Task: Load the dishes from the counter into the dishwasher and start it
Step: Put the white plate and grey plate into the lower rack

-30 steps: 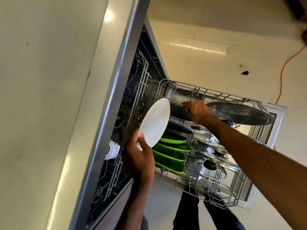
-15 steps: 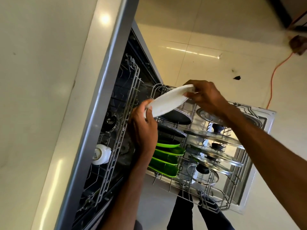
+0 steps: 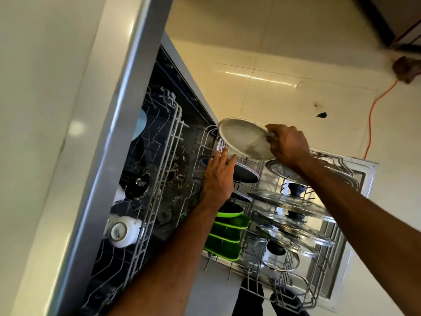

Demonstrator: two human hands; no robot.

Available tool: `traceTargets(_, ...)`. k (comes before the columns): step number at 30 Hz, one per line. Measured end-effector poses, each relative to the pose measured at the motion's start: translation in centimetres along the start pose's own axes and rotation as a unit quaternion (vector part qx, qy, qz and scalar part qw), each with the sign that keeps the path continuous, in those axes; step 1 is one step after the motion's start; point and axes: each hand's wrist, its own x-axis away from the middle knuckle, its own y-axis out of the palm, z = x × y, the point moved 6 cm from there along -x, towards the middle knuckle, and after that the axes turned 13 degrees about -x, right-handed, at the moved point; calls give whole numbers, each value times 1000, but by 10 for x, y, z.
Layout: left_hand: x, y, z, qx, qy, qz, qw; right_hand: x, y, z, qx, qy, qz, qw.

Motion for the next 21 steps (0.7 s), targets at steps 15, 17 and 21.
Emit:
traceTargets(15, 52, 33, -14, 72, -52, -10, 996, -8, 49, -34, 4, -57, -66, 996)
traceTargets(17, 53, 33, -14, 80, -61, -10, 995, -8, 55, -36, 12, -52, -75, 996)
traceTargets(21, 53, 35, -15, 98, -71, -15, 992, -7, 67, -35, 8, -29, -94, 995)
